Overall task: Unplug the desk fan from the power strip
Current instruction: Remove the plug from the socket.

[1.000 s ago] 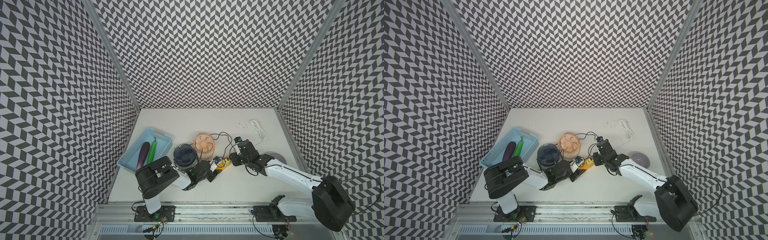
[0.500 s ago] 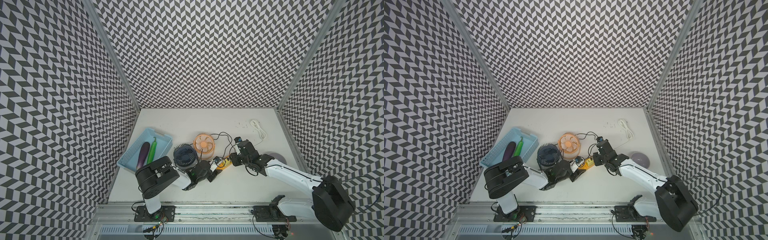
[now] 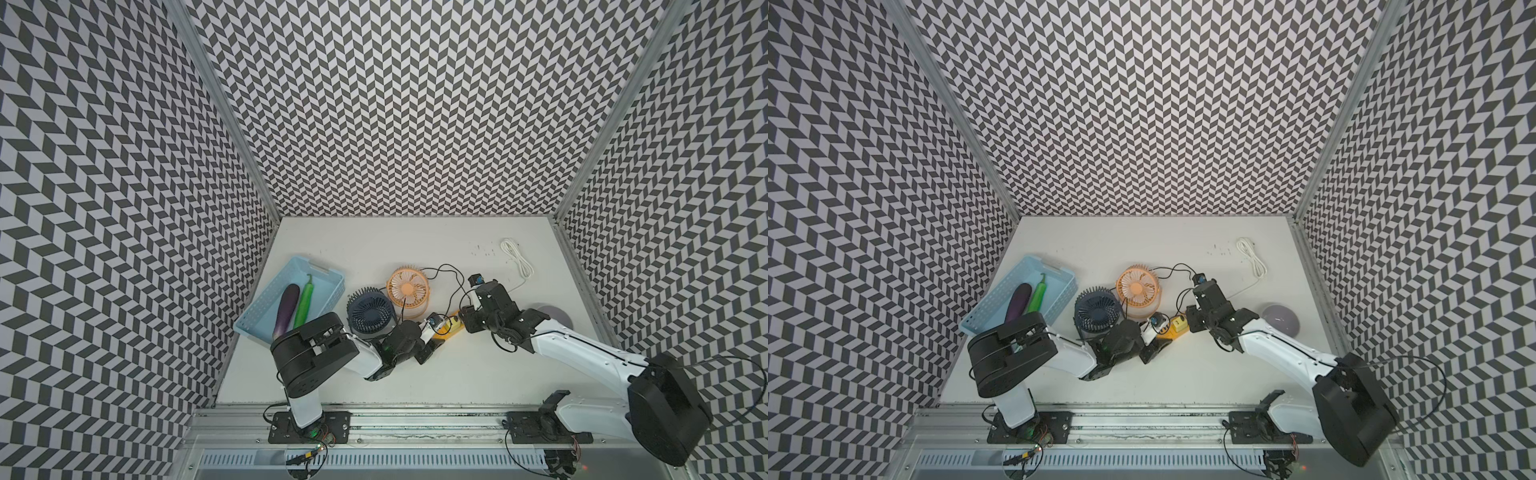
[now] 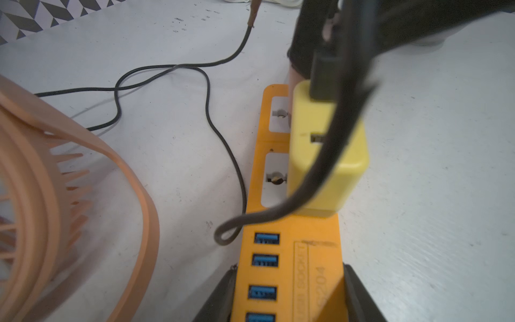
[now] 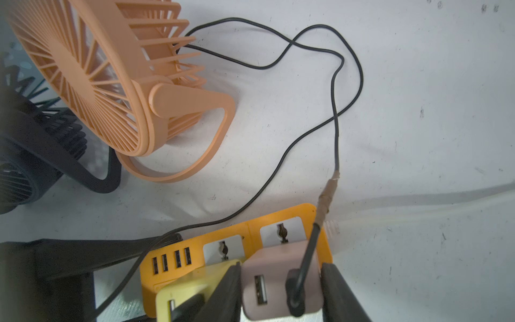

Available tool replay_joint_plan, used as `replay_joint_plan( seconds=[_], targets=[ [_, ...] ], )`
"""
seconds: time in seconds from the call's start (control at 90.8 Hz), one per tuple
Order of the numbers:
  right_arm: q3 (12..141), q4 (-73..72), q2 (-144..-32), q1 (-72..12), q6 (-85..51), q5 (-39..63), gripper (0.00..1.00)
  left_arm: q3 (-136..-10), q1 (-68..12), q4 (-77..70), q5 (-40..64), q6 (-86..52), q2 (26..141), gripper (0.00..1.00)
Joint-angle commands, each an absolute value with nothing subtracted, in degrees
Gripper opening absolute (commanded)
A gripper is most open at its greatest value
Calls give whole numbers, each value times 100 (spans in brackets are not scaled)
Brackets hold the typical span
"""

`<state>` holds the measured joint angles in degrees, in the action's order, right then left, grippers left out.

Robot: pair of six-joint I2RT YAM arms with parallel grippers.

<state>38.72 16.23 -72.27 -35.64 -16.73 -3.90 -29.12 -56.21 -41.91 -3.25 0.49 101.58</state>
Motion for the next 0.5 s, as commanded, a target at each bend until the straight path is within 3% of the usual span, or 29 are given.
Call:
replay_joint_plan(
  seconds=[0.0, 0.297, 0.485],
  targets=[
    [3929, 1026, -7021, -3736, -1776, -12, 15, -3019, -5581, -3891, -354, 48, 10258, 28],
    [3773, 991, -7066, -3011, -2099, 305, 14, -2947, -5581, -3898, -386, 43, 10214, 28],
    [3804, 1022, -7062, -3066, -1925, 379, 14, -2962, -5581, -3920, -374, 44, 10230, 28]
  ],
)
